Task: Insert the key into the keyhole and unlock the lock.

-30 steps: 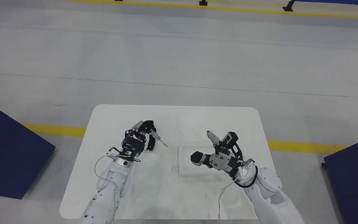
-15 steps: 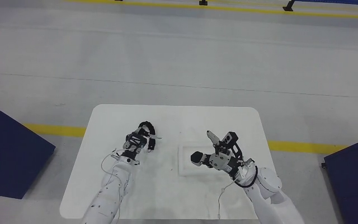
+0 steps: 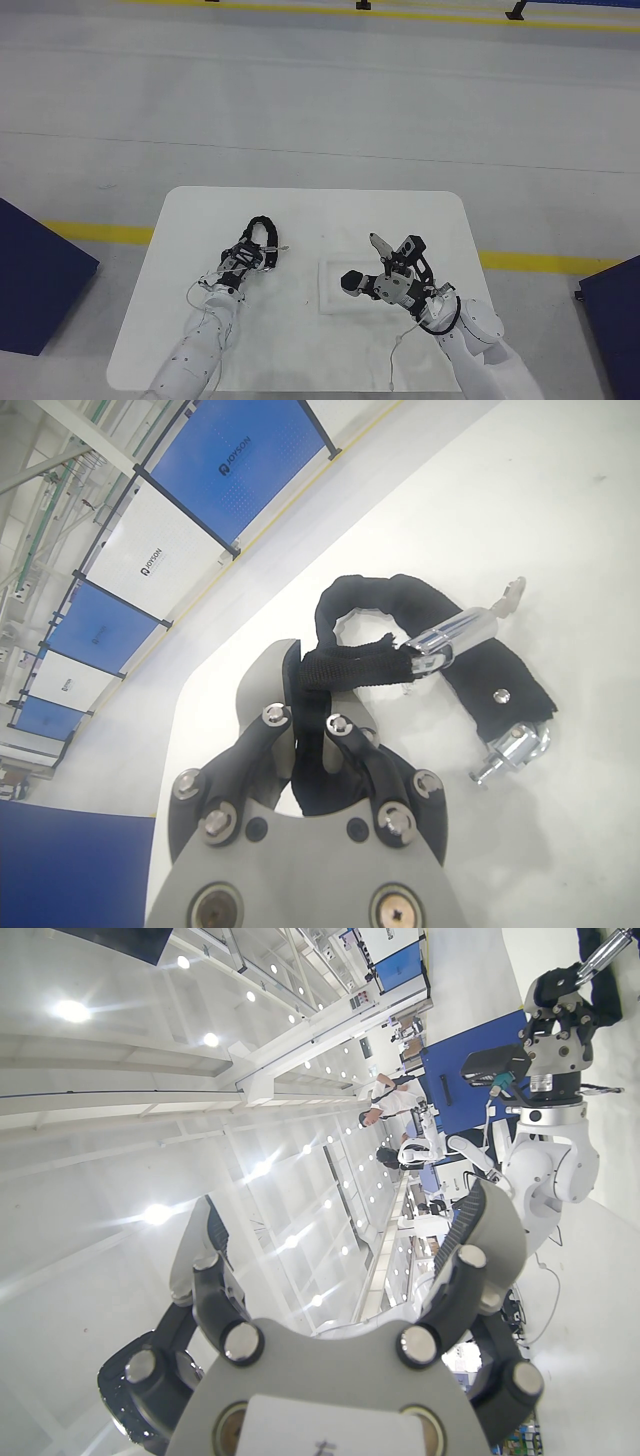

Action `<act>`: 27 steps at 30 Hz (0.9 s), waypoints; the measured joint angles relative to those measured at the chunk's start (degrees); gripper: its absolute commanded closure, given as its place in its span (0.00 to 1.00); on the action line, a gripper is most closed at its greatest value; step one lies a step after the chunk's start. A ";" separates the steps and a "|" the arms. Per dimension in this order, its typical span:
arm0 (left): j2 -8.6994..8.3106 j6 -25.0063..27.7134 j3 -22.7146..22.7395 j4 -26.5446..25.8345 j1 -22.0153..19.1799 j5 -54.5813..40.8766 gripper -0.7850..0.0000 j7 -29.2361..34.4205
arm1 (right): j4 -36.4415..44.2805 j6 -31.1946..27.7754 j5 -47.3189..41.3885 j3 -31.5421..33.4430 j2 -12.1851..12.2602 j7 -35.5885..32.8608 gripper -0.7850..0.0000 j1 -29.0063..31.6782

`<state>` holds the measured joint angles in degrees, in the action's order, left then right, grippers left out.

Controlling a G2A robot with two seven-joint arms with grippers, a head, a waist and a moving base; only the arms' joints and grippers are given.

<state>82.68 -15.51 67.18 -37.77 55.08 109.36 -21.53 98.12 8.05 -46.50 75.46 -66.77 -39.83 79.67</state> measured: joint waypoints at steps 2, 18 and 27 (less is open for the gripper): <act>-0.03 -0.51 -0.17 0.43 -0.16 0.61 0.00 -0.05 | 0.00 0.00 0.00 0.00 0.00 0.00 0.00 0.00; -4.07 6.28 7.53 -38.18 19.26 7.36 0.00 15.31 | 0.00 0.00 0.00 0.00 0.00 0.00 0.00 0.00; -5.03 13.12 10.31 -64.86 30.52 6.23 0.00 22.71 | 0.00 0.00 0.00 0.00 0.00 0.00 0.00 0.00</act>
<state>77.65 -2.39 77.49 -102.62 85.60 115.59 1.19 98.12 8.05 -46.50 75.46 -66.77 -39.83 79.67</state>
